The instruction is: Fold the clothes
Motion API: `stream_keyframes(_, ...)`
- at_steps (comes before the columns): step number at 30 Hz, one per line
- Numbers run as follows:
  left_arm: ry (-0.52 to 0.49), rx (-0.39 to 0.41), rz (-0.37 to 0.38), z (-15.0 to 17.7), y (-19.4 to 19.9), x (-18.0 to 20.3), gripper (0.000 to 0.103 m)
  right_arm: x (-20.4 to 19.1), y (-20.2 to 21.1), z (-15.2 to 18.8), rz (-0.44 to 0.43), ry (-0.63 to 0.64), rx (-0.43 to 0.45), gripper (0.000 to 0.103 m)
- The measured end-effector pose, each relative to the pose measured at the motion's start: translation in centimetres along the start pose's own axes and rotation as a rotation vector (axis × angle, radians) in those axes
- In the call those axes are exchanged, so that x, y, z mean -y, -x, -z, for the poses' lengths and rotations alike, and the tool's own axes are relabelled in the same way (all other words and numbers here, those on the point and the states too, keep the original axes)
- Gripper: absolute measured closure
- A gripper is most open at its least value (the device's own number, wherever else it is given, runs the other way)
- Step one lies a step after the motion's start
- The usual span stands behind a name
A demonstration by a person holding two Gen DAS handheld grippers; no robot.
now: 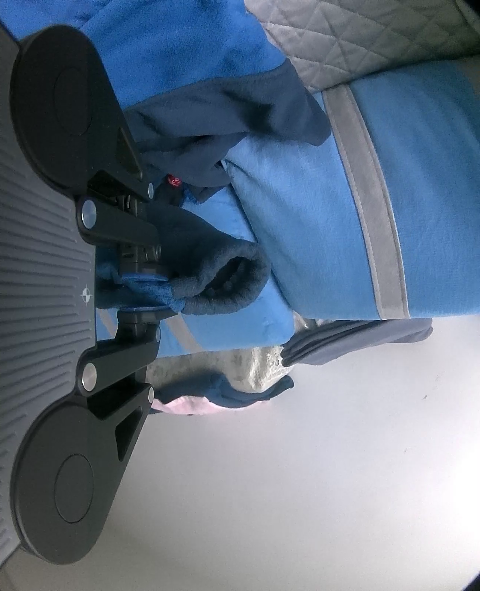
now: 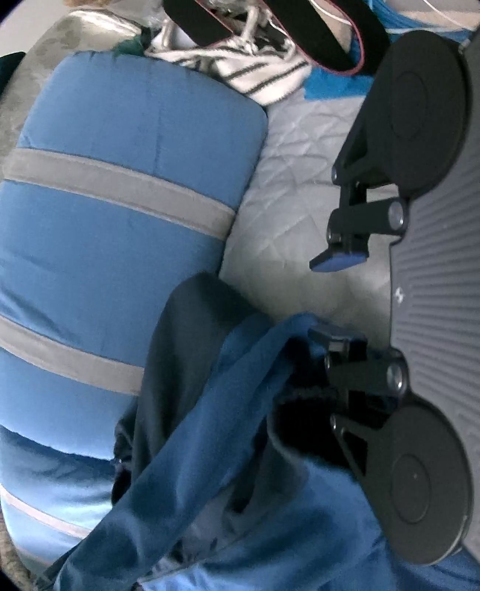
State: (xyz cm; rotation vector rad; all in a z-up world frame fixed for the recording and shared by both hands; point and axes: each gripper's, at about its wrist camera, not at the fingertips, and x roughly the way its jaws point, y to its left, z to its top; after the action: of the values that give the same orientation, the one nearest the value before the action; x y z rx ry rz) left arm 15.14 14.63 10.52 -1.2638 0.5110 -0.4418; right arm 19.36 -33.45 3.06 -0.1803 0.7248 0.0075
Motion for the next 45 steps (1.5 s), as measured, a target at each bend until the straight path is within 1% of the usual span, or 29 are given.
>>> stream_keyframes(4,0.006,0.003,0.002,-0.2,0.1,-0.1,0.091,-1.3,-0.7,-0.2,-0.016,0.004,-0.011,0.050)
stream_keyframes(6,0.008,0.004,0.005,-0.2,0.0,-0.1,0.091,-2.4,-1.1,-0.1,0.005,0.033,-0.024,0.049)
stream_keyframes(7,0.011,0.004,0.006,-0.2,0.0,-0.2,0.091,-3.1,-1.4,-0.1,0.022,0.067,-0.034,0.053)
stream_keyframes(8,0.016,0.007,0.007,-0.3,0.0,-0.3,0.091,-3.8,-1.7,0.1,0.045,0.112,-0.046,0.071)
stream_keyframes(9,0.020,0.014,0.007,-0.4,0.1,-0.3,0.091,-4.3,-1.9,0.3,0.067,0.157,-0.056,0.086)
stream_keyframes(10,0.024,0.025,0.005,-0.5,0.3,-0.3,0.091,-4.5,-2.0,0.6,0.077,0.190,-0.057,0.092)
stream_keyframes(11,0.028,0.036,0.002,-0.7,0.4,-0.3,0.092,-4.6,-2.0,0.9,0.081,0.217,-0.053,0.094)
stream_keyframes(14,0.038,0.063,-0.014,-1.3,0.9,-0.5,0.092,-4.3,-1.8,2.0,0.088,0.282,-0.020,0.095)
stream_keyframes(16,0.049,0.072,-0.028,-1.6,0.9,-0.8,0.092,-4.4,-1.7,3.0,0.099,0.350,0.007,0.094)
stream_keyframes(19,0.068,0.081,-0.035,-1.9,0.7,-1.2,0.092,-6.3,-1.6,4.8,0.160,0.524,0.049,0.094)
stream_keyframes(21,0.080,0.081,-0.018,-2.0,0.6,-1.1,0.092,-7.4,-1.7,6.2,0.208,0.653,0.079,0.094)
stream_keyframes(22,0.079,0.079,-0.003,-2.0,0.5,-0.9,0.092,-7.8,-1.8,6.7,0.225,0.694,0.088,0.094)
stream_keyframes(24,0.061,0.071,0.028,-1.7,0.1,-0.3,0.092,-8.3,-1.9,7.2,0.249,0.745,0.093,0.092)
stream_keyframes(25,0.046,0.065,0.045,-1.4,0.0,0.3,0.092,-8.5,-1.7,7.0,0.255,0.744,0.095,0.085)
stream_keyframes(26,0.031,0.058,0.062,-1.1,-0.2,0.8,0.092,-8.7,-1.4,6.8,0.261,0.739,0.100,0.073)
stream_keyframes(27,0.017,0.049,0.079,-0.7,-0.4,1.5,0.092,-8.9,-1.0,6.5,0.258,0.731,0.110,0.068)
stream_keyframes(29,-0.012,0.032,0.113,0.0,-0.7,2.7,0.092,-9.3,-0.2,5.6,0.240,0.710,0.139,0.043)
stream_keyframes(30,-0.027,0.024,0.129,0.4,-0.8,3.4,0.092,-9.6,0.2,5.1,0.231,0.699,0.153,0.038)
stream_keyframes(31,-0.041,0.015,0.145,0.9,-0.9,3.9,0.092,-9.8,0.6,4.7,0.221,0.689,0.167,0.030)
stream_keyframes(33,-0.064,0.001,0.172,1.6,-1.1,4.8,0.092,-10.2,1.4,3.8,0.203,0.668,0.195,0.027)
stream_keyframes(34,-0.071,-0.004,0.183,1.9,-1.2,5.2,0.092,-10.4,1.9,3.3,0.194,0.657,0.209,0.023)
stream_keyframes(36,-0.081,-0.011,0.204,2.4,-1.3,5.8,0.092,-10.9,2.7,2.4,0.176,0.636,0.236,0.023)
stream_keyframes(39,-0.069,-0.012,0.241,2.7,-1.0,6.0,0.092,-11.5,3.9,1.1,0.148,0.604,0.278,0.024)
stream_keyframes(41,-0.051,-0.012,0.271,2.7,-1.0,5.9,0.092,-12.1,3.2,0.3,0.158,0.610,0.277,0.025)
stream_keyframes(42,-0.040,-0.011,0.287,2.6,-1.0,5.8,0.092,-12.1,2.7,-0.1,0.160,0.609,0.270,0.026)
stream_keyframes(43,-0.032,-0.009,0.296,2.6,-0.9,5.7,0.092,-12.1,2.2,-0.5,0.161,0.607,0.263,0.047)
stream_keyframes(44,-0.028,-0.003,0.292,2.5,-0.8,5.6,0.092,-11.7,2.0,-1.2,0.159,0.592,0.255,0.070)
stream_keyframes(45,-0.023,0.004,0.289,2.4,-0.7,5.5,0.092,-11.0,2.1,-1.9,0.155,0.569,0.247,0.078)
